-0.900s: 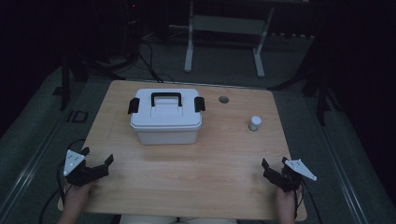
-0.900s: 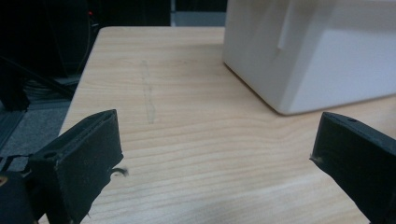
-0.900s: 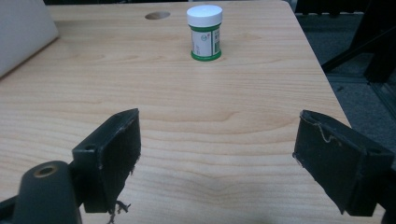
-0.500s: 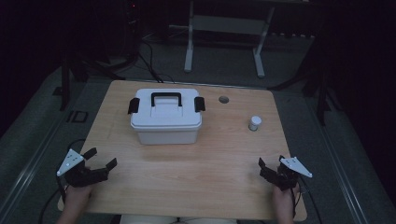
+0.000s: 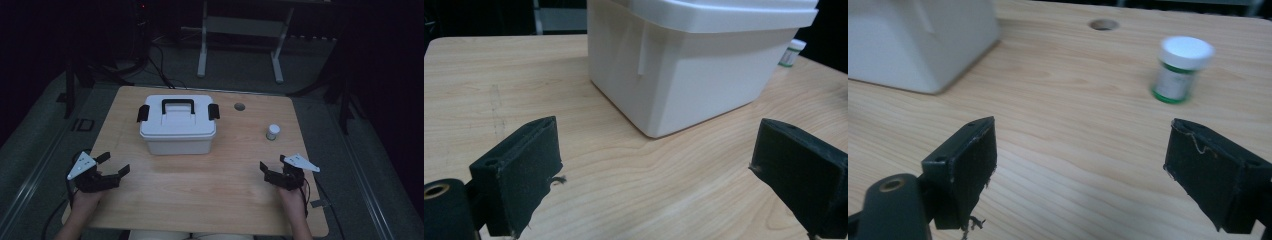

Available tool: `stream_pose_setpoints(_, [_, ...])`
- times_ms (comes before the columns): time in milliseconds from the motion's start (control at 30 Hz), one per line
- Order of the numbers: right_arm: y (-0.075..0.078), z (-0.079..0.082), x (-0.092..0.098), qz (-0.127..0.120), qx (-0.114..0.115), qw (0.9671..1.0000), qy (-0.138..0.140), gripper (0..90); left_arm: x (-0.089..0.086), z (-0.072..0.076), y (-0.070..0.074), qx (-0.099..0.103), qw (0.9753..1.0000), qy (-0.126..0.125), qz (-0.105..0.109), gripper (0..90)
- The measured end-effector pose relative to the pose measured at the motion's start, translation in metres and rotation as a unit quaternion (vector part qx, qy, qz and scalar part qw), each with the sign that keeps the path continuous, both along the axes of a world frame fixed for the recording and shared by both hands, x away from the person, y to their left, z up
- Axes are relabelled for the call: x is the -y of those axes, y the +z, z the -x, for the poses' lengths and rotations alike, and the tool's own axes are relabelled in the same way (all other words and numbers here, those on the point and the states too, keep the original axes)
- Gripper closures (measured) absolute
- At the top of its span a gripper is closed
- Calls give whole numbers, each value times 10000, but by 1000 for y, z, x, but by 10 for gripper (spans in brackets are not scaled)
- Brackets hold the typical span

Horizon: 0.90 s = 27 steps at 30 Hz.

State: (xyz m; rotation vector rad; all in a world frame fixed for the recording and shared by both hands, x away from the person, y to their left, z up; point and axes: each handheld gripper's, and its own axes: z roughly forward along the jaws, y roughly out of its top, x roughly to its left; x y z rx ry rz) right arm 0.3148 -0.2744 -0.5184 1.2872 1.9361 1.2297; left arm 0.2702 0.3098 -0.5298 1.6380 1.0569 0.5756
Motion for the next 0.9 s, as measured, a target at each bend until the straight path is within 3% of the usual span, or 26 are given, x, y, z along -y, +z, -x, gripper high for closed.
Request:
stream_pose_setpoints(100, [3, -6, -13, -99, -24, 9996, 255, 159, -1, -8, 0, 6, 10000, 7, 21, 124])
stream_pose_setpoints(267, [7, -19, -35, -115, 5, 9982, 582, 308, -2, -24, -3, -63, 10000, 0, 47, 157])
stream_pose_setpoints(367, [9, -27, -48, -74, 73, 9973, 731, 393, -2, -32, -5, -62, 10000, 3, -54, 236])
stream_pose_setpoints(400, [9, -30, -52, -19, 107, 9967, 800, 475, -2, -35, -5, -65, 10000, 0, -64, 261])
stream_pose_setpoints(467, [9, -36, -61, 81, 156, 9956, 917, 538, -2, -42, -7, -109, 9999, -19, -56, 411])
stream_pose_setpoints(500, [8, -40, -66, 157, 170, 9947, 1005, 585, -2, -45, -7, -142, 9999, -59, -34, 424])
stream_pose_setpoints(633, [6, -55, -83, 181, 162, 9945, 1021, 691, 2, -59, -9, -241, 9996, -77, -79, 554])
stream_pose_setpoints(800, [1, -73, -102, 299, 111, 9939, 1056, 895, 7, -80, -13, -478, 9987, 8, -165, 665])
stream_pose_setpoints(900, [-4, -83, -114, 276, -11, 9930, 1148, 900, 11, -88, -16, -563, 9982, 37, -220, 744])
